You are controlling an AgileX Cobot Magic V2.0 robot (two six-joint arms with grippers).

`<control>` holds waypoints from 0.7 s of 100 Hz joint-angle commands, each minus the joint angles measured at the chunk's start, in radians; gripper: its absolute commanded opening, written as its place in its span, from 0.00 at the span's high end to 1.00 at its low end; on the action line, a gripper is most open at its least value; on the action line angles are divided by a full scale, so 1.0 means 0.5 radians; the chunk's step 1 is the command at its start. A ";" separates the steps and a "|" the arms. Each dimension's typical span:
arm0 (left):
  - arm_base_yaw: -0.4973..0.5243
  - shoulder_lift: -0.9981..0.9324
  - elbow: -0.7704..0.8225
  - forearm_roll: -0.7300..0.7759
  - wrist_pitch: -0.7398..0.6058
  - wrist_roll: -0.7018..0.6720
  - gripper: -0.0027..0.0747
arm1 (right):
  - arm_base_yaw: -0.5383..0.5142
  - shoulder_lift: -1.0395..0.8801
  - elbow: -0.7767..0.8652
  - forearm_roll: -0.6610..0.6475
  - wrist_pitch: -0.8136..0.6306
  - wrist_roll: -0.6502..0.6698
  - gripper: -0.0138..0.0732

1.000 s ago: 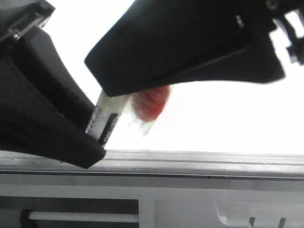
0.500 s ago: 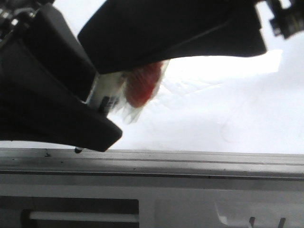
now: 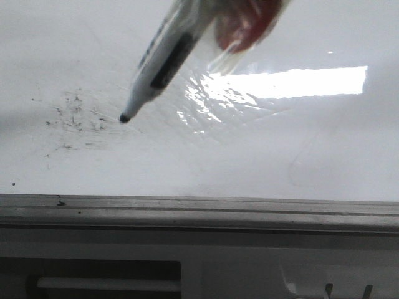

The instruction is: Write number 8 on whiteboard

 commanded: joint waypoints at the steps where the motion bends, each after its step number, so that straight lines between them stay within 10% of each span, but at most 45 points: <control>1: 0.114 -0.190 0.024 -0.083 -0.092 -0.146 0.39 | -0.057 -0.079 -0.043 -0.014 -0.267 0.002 0.88; 40: 0.359 -0.660 0.348 -0.246 -0.084 -0.244 0.99 | -0.280 -0.135 -0.043 -0.014 -0.212 0.002 0.89; 70: 0.359 -0.660 0.350 -0.246 -0.077 -0.244 0.99 | -0.280 -0.135 -0.043 -0.014 -0.212 0.002 0.89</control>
